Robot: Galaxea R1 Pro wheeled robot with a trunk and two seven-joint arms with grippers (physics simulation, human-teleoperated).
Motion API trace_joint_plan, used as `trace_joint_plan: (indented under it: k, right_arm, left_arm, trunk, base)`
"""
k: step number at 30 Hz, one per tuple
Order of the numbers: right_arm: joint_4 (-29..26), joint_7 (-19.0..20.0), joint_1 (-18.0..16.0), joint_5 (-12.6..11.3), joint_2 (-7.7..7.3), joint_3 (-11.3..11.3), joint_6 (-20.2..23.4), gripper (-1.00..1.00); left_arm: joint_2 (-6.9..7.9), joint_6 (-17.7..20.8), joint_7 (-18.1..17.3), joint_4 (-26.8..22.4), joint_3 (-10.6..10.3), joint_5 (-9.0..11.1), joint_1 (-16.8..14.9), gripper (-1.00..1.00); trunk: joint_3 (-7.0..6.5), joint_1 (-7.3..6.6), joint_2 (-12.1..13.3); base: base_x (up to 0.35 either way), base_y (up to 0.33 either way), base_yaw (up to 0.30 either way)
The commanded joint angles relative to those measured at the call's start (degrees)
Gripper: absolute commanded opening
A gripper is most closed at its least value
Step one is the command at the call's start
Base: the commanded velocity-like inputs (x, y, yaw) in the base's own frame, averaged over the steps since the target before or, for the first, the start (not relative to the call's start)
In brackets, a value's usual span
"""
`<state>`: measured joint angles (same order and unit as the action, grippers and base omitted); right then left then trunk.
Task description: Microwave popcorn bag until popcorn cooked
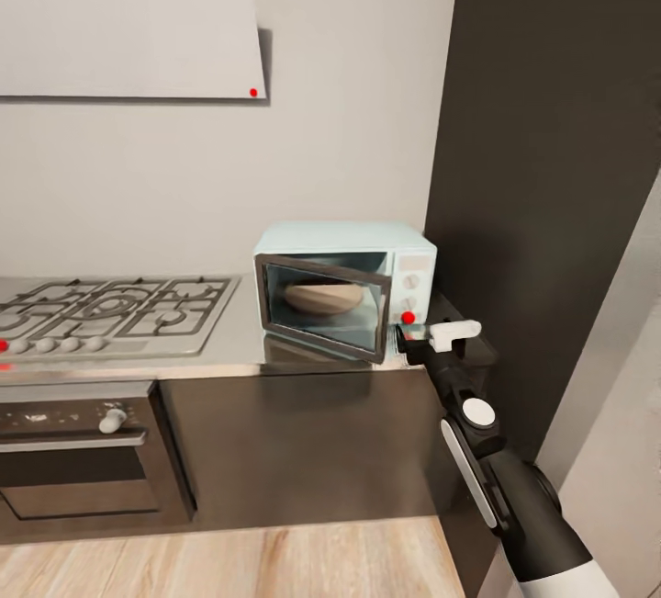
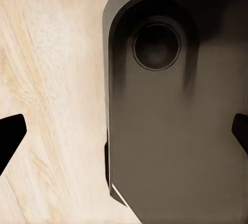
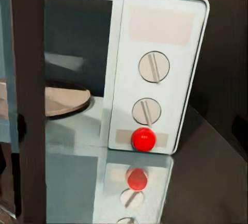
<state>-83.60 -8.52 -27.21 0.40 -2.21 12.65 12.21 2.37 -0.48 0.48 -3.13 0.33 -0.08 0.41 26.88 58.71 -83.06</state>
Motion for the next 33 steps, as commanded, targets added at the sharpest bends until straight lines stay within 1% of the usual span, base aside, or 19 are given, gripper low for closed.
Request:
trace_joint_plan:
  k: [1,4,7,11,17,23,30,33]
  right_arm:
    - [-0.07,-0.44,-0.04,0.04,-0.08,0.18,0.33,1.0]
    - [-0.07,-0.44,-0.04,0.04,-0.08,0.18,0.29,1.0]
    - [-0.07,-0.44,-0.04,0.04,-0.08,0.18,0.28,1.0]
    - [-0.07,-0.44,-0.04,0.04,-0.08,0.18,0.28,1.0]
    - [-0.07,-0.44,-0.04,0.04,-0.08,0.18,0.3,1.0]
    - [-0.07,-0.44,-0.04,0.04,-0.08,0.18,0.29,1.0]
    - [-0.07,-0.44,-0.04,0.04,-0.08,0.18,0.33,1.0]
    - [-0.07,-0.43,-0.04,0.04,-0.08,0.18,0.33,1.0]
  left_arm:
    - [0.0,-0.05,0.05,-0.11,0.03,-0.01,0.03,1.0]
    - [0.0,-0.05,0.05,-0.12,0.03,-0.01,0.03,1.0]
    - [0.07,-0.05,0.05,-0.12,0.03,-0.01,0.03,1.0]
    - [0.09,-0.05,0.05,-0.11,0.03,-0.01,0.03,1.0]
    - [0.09,-0.05,0.05,-0.12,0.03,-0.01,0.03,1.0]
    - [0.09,-0.05,0.05,-0.12,0.03,-0.01,0.03,1.0]
    - [0.09,-0.05,0.05,-0.12,0.03,-0.01,0.03,1.0]
    - [0.09,-0.05,0.05,-0.12,0.03,-0.01,0.03,1.0]
  trunk:
    - [0.05,0.02,-0.02]
    - [0.05,0.02,-0.02]
    - [0.05,0.02,-0.02]
    - [0.05,0.02,-0.02]
    - [0.05,0.02,-0.02]
    - [0.05,0.02,-0.02]
    - [0.05,0.02,-0.02]
    - [0.05,0.02,-0.02]
  base:
    - [0.187,-0.303,0.0]
    - [0.171,-0.255,0.0]
    - [0.048,-0.067,0.0]
    - [0.044,-0.012,0.0]
    - [0.249,-0.001,0.0]
    - [0.037,0.0,0.0]
    - [0.212,0.0,0.0]
    - [0.077,0.0,0.0]
